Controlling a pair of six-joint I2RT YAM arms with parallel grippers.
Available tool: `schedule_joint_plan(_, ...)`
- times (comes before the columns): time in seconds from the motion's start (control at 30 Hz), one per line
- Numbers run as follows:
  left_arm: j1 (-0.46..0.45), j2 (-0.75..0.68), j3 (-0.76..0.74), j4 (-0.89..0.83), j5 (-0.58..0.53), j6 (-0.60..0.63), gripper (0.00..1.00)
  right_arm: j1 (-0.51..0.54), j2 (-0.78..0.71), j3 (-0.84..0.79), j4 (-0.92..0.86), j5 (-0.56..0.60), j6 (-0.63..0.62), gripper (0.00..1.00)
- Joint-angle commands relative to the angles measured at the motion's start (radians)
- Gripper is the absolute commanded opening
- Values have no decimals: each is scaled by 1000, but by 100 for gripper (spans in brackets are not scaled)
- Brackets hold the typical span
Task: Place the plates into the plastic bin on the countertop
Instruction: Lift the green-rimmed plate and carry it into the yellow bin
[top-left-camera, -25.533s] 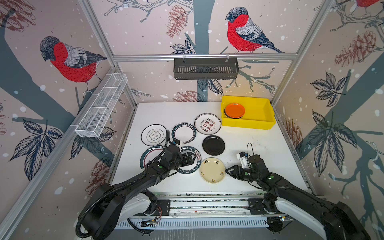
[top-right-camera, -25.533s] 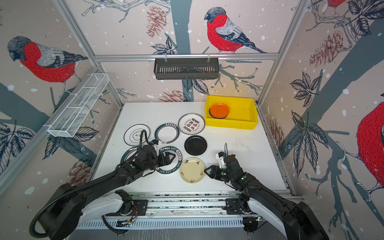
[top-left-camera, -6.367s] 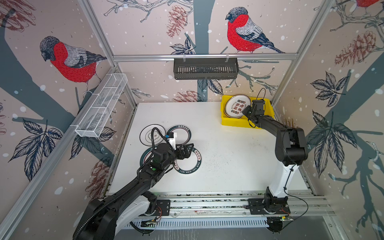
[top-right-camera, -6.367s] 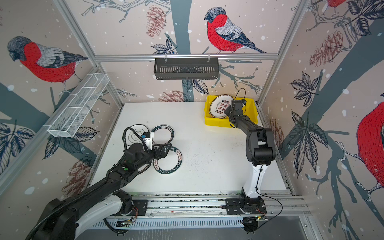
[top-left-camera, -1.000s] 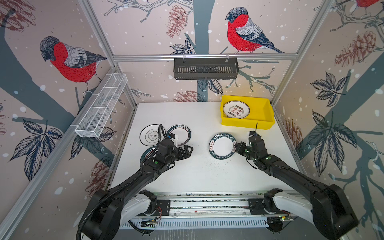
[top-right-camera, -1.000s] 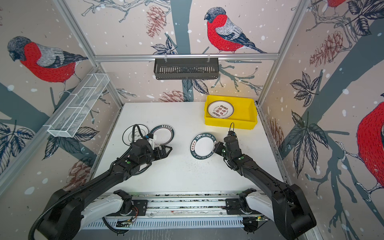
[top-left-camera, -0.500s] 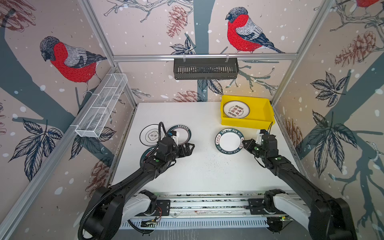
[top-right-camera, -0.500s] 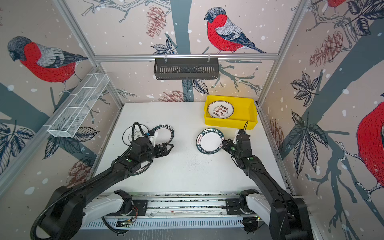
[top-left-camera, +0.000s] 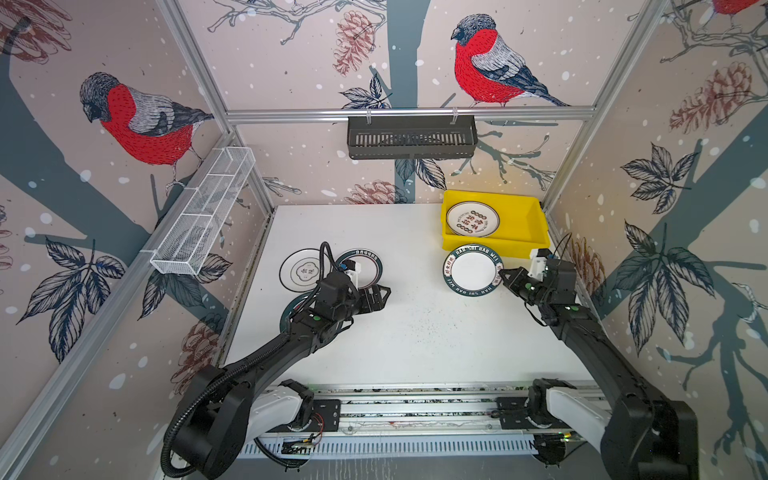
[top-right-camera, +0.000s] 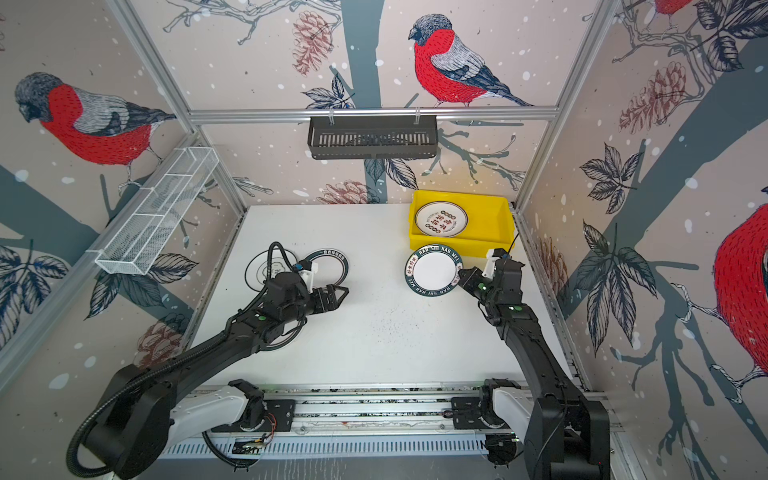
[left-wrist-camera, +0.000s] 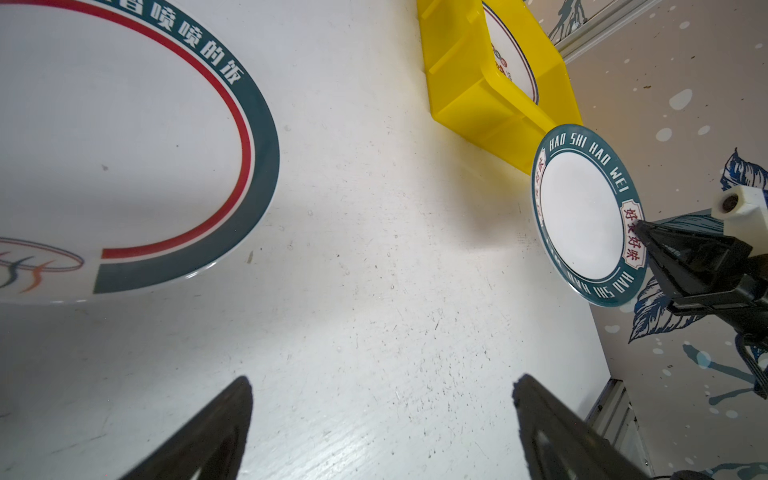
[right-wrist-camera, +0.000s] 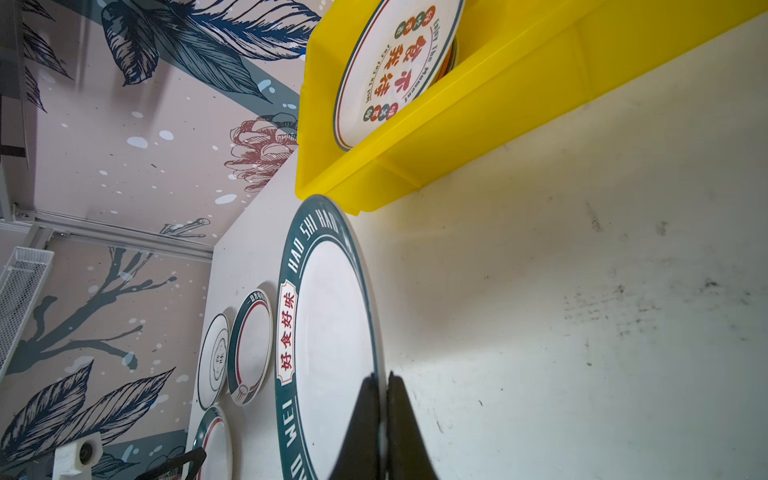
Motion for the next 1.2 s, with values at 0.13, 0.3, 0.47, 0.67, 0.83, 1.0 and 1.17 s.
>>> schedule_joint_plan(0.13, 1, -1, 5, 40, 15, 17, 97, -27, 48, 60, 146, -24, 34, 5)
schedule_joint_plan(0.3, 1, -9, 9, 30, 2, 27, 97, -49, 112, 109, 176, -22, 45, 4)
schedule_joint_plan(0.47, 1, -4, 18, 25, -1, 33, 97, -76, 197, 165, 218, -17, 64, 4)
schedule_joint_plan(0.67, 2, 10, 28, 17, -4, 39, 97, -92, 340, 261, 278, -17, 94, 3)
schedule_joint_plan(0.83, 1, 26, 51, 7, -12, 45, 97, -96, 479, 376, 272, -10, 95, 3)
schedule_joint_plan(1.0, 2, 33, 70, 4, -19, 46, 97, -97, 614, 497, 234, 26, 79, 3)
schedule_joint_plan(1.17, 2, 44, 77, 0, -28, 47, 97, -95, 724, 608, 206, 28, 67, 3)
